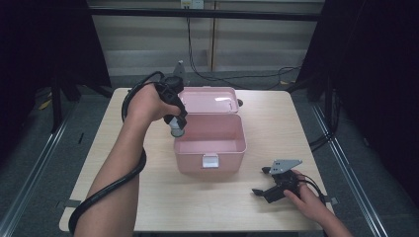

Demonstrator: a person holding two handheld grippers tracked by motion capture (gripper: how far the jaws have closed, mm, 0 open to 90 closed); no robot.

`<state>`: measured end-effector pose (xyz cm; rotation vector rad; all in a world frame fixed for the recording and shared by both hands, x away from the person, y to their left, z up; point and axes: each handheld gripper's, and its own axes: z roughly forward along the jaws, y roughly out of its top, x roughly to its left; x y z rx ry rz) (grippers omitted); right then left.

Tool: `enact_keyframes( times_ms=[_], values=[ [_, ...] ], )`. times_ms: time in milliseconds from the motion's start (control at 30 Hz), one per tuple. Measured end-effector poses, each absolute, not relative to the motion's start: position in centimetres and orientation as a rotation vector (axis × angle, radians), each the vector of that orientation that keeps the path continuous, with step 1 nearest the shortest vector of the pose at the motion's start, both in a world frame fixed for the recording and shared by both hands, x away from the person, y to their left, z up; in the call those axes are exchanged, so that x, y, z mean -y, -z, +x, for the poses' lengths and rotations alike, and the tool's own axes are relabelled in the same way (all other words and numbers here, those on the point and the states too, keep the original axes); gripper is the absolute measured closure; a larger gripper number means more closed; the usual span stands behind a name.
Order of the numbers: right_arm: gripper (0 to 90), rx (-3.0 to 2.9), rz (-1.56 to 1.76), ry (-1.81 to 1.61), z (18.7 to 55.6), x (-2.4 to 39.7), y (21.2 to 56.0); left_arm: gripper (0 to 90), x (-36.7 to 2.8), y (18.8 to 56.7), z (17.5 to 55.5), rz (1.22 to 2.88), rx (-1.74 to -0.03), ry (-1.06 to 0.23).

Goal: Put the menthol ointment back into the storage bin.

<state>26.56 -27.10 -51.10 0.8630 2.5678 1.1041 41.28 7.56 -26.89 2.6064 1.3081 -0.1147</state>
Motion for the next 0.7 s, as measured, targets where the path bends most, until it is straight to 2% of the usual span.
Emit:
enact_keyframes(
  times_ms=[700],
  values=[
    [9.5,-2.568,0.864,-1.104,26.6,27.1,51.1,49.9,-4.4,29.1,42.9,2.566,-1.334,0.102]
  ],
)
